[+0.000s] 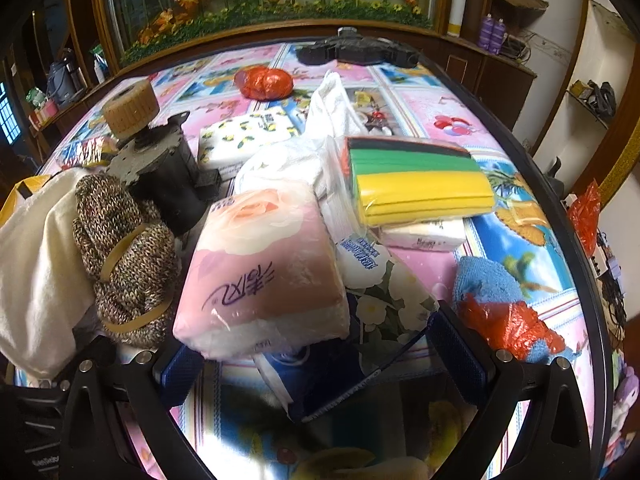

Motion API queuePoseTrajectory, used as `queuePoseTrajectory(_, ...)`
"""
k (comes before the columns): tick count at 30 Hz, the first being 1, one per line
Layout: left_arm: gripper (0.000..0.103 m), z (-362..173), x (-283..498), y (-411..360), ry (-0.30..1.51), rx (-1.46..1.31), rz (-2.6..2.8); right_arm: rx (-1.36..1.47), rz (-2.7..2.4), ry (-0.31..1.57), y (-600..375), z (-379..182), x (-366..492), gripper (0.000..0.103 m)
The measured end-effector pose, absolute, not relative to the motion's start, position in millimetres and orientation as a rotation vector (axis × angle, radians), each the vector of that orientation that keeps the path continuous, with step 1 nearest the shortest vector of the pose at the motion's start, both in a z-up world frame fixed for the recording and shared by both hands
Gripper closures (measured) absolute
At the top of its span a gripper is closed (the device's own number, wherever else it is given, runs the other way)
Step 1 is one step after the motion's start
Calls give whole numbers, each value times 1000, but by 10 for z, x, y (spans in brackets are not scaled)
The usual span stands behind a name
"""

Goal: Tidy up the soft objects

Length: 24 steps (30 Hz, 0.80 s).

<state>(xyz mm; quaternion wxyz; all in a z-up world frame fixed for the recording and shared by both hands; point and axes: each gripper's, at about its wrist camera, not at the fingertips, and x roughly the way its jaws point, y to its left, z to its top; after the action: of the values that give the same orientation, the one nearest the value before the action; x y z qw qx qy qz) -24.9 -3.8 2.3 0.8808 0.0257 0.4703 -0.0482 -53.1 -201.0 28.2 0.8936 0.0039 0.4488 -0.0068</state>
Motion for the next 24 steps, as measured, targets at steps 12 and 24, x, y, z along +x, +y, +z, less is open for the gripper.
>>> queuePoseTrajectory(12, 0, 486, -758, 259, 894, 30, -172, -52, -16, 968, -1947, 391, -780, 4)
queuePoseTrajectory(24, 0, 1905, -1489, 1152, 347, -61, 27, 48, -48, 390, -2267, 1571, -2232, 1)
